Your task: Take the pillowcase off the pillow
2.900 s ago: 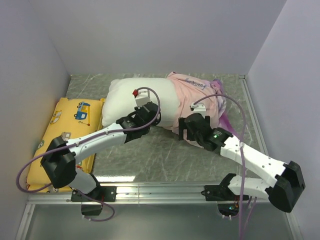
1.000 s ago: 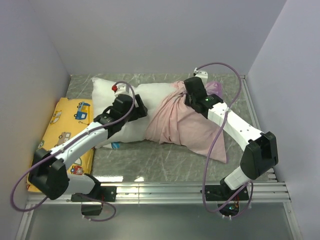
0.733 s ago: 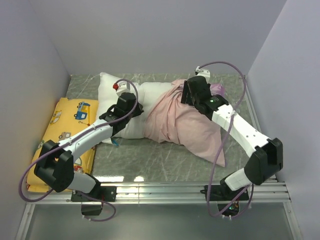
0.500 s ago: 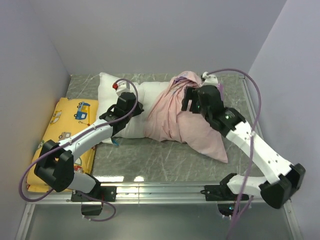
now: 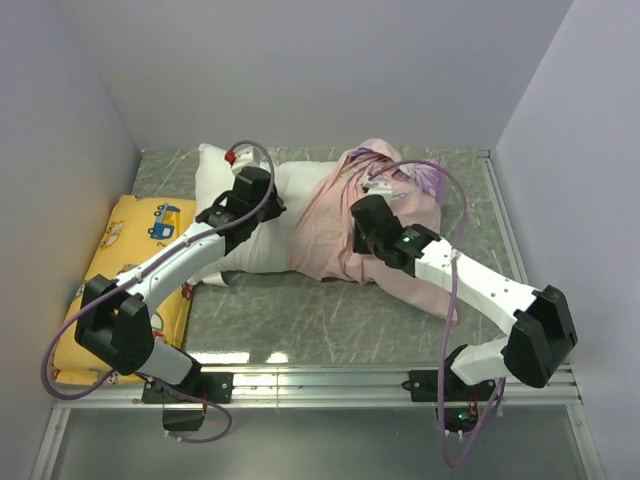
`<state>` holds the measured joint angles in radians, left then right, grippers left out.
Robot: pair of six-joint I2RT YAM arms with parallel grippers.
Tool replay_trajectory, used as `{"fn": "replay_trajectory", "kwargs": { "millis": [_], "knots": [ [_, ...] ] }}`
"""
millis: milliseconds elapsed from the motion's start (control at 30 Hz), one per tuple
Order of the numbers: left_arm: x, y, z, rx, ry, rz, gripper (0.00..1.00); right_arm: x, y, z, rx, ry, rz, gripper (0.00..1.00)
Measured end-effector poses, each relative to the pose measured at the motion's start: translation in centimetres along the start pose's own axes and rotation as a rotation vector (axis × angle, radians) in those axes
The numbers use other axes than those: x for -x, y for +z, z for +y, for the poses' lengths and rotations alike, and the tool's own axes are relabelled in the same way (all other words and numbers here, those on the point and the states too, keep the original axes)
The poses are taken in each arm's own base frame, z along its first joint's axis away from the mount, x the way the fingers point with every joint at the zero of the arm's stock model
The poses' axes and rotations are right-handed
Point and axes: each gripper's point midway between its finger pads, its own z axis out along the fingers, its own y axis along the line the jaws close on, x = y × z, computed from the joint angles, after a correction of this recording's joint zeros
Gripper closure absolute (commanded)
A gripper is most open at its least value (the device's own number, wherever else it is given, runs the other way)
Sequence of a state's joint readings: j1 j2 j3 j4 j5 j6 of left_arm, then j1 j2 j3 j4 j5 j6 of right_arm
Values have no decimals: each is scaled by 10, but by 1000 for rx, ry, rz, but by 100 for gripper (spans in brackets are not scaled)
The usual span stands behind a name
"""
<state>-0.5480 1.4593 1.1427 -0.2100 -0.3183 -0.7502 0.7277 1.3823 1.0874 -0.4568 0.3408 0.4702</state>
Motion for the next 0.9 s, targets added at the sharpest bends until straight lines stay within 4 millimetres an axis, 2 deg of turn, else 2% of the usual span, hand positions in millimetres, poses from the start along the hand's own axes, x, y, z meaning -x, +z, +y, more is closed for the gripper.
{"fn": "replay_trajectory", "kwargs": {
  "millis": [67, 100, 167, 267, 300, 367, 467, 500, 533, 567, 667, 767, 833, 900],
  "knots": [
    [10, 0, 4, 2, -9, 6, 100, 12, -3, -19, -43, 51, -32, 100],
    [16, 1, 8, 4, -16, 5, 100, 22, -6, -38, -76, 101, -58, 100],
    [31, 3, 18, 5, -43, 5, 100, 39, -15, -93, -161, 237, -127, 100],
    [57, 3, 41, 14, -96, 4, 100, 44, -36, -172, -302, 415, -217, 100],
    [64, 3, 49, 17, -113, 8, 100, 42, -41, -188, -333, 451, -229, 100],
    [71, 0, 57, 13, -132, 23, 100, 40, -46, -202, -351, 488, -233, 100],
    [74, -3, 60, -3, -135, 45, 100, 38, -44, -197, -308, 492, -210, 99],
    [72, -4, 59, -9, -131, 54, 100, 37, -43, -194, -292, 489, -201, 81],
    [69, -4, 57, -13, -126, 61, 100, 37, -43, -191, -278, 487, -195, 70],
    [68, -4, 56, -16, -119, 65, 100, 36, -42, -186, -262, 472, -188, 47],
    [63, -3, 52, -20, -90, 72, 99, 34, -43, -167, -222, 404, -176, 24],
    [54, 2, 48, -17, -62, 86, 100, 31, -49, -120, -106, 294, -170, 14],
    [50, 7, 45, -14, -49, 92, 100, 26, -56, -87, -22, 227, -167, 13],
    [48, 10, 42, -9, -39, 91, 99, 21, -56, -69, 23, 192, -165, 11]
  ]
}}
